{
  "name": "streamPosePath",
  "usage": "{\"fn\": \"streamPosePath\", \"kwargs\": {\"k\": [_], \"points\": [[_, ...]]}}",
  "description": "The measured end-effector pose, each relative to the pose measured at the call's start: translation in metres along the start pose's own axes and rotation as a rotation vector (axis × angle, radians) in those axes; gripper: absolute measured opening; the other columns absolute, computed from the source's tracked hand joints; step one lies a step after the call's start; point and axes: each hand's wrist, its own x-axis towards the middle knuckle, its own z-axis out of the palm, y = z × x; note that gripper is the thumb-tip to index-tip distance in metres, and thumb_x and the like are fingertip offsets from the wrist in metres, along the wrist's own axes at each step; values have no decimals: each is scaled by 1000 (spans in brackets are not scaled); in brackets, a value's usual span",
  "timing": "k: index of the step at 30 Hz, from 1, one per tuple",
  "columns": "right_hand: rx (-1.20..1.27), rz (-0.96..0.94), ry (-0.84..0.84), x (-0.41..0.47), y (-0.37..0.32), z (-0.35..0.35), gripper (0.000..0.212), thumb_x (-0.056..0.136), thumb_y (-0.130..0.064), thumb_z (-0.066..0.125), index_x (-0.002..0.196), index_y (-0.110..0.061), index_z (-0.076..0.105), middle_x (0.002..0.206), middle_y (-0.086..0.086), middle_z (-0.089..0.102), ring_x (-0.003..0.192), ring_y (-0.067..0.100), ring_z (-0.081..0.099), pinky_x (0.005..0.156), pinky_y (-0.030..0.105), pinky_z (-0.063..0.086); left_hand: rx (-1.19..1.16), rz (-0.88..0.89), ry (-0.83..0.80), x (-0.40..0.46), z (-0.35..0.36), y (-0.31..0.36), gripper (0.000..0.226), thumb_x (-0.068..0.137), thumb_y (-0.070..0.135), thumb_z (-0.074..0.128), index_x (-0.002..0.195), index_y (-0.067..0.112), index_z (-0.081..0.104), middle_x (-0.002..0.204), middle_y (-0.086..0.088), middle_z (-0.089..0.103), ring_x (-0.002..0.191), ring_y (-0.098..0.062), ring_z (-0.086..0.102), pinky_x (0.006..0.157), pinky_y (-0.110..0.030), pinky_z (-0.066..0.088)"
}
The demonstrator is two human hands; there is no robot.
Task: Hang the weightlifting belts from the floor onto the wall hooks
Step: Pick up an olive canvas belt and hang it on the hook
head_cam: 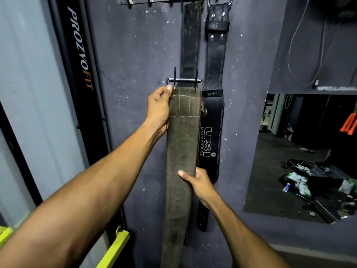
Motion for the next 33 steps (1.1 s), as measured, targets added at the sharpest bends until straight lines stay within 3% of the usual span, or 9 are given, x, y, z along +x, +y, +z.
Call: {"fn": "streamPosePath", "kwargs": {"k": [3,5,9,11,16,22,26,30,33], "points": [[125,74,-95,-5,22,0,41,81,-21,85,120,-10,73,118,9,79,109,24,75,90,33,60,24,14,-15,-2,2,0,28,108,19,51,85,10,63,69,-4,66,56,-8,61,59,-23,54],[113,151,-186,-13,45,-3,53,81,-11,85,130,-6,65,122,6,78,116,24,72,92,29,59,24,29,-30,0,3,6,28,108,20,50,85,10,62,72,-5,64,59,-9,60,61,-25,54],[-95,231,-67,-34,94,-13,35,89,8,73,124,9,68,104,-1,81,100,15,76,91,29,60,2,51,-44,5,7,20,27,108,21,50,86,9,62,73,-6,64,61,-12,59,61,-27,53],[-121,220,-37,-35,95,-12,27,89,6,74,115,1,74,106,4,81,101,19,77,96,36,61,6,64,-63,6,8,21,28,108,21,50,85,9,62,73,-6,64,62,-13,59,61,-27,53],[-100,62,-41,-9,23,-12,23,91,0,74,103,-19,76,105,1,82,94,14,77,90,32,63,12,57,-29,9,3,15,26,108,21,48,90,7,60,77,-9,60,68,-16,55,66,-31,50],[67,-213,-72,35,-105,-15,30,100,-33,65,126,-19,65,115,-11,79,108,6,74,84,18,57,15,22,5,7,6,-11,29,108,21,50,83,11,61,81,-14,61,75,-22,56,81,-39,48],[-71,-375,125,63,-172,-19,35,104,-40,58,125,-12,63,114,1,76,103,11,72,93,30,57,55,-11,-10,5,12,-27,28,107,23,52,85,11,64,79,-13,68,72,-21,64,79,-38,54],[-318,-468,380,82,-196,-20,26,104,-39,57,112,-15,61,89,-1,72,82,17,70,75,34,53,230,47,-5,2,20,-31,27,107,25,50,87,11,61,79,-10,73,72,-16,67,76,-39,56],[-353,-521,419,94,-199,-15,24,105,-37,55,115,-16,60,87,-5,70,78,15,67,67,31,47,534,178,9,7,23,-19,36,107,35,45,99,2,58,98,-20,73,95,-33,70,89,-53,55]]}}
